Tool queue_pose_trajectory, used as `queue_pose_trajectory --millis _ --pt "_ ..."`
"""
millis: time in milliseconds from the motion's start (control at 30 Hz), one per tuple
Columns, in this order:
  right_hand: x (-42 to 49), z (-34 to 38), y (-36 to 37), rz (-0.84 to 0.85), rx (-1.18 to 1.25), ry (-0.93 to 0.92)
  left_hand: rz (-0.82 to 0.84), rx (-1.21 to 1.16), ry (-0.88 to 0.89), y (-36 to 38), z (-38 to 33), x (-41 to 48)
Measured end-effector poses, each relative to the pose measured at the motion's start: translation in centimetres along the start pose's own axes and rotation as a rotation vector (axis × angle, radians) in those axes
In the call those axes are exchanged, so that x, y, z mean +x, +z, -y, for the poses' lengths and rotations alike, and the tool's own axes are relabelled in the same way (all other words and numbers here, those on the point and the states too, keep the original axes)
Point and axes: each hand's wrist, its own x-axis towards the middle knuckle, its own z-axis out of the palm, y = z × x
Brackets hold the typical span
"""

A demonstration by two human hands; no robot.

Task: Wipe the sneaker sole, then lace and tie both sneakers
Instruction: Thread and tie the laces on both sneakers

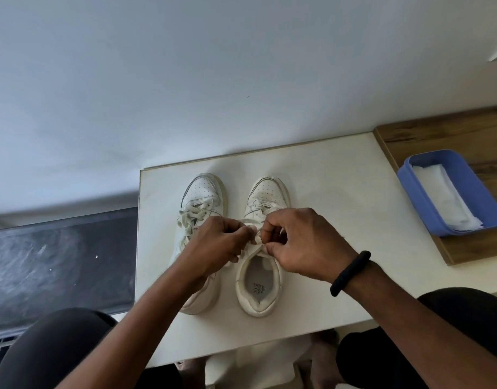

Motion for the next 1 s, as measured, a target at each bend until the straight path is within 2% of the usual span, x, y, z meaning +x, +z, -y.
queue_pose_trajectory --millis 233,367,500,667,700,800,933,1000 --pt "-0.4 0.6 1.0 -0.138 -0.008 0.005 0.029 -0.112 -0.034 0.0 0.0 -0.1" --pt "0.0 0.5 0.5 -0.143 0.038 0.041 0.092 -0.132 -0.016 -0.2 -0.2 -0.1" --pt "0.2 0.5 0.4 -0.017 0.185 0.167 0.121 -0.119 0.021 0.2 -0.3 -0.3" --pt "0.2 0.6 -0.6 0.238 0.733 0.381 0.089 -0.161 0.001 0.7 -0.1 -0.4" --pt "0.2 0.6 -0.7 0.25 0.731 0.381 0.084 -0.175 -0.01 0.8 -0.1 -0.5" --pt "0.4 0.4 -0.5 0.153 0.481 0.305 0.06 -0.226 -0.043 0.9 -0.1 -0.4" --pt "0.6 -0.3 -0.6 0.143 0.58 0.288 0.026 -0.236 -0.053 0.8 0.1 -0.2" --pt "0.5 -0.4 -0.1 0.127 0.544 0.263 0.028 -0.225 -0.049 0.8 0.3 -0.1"
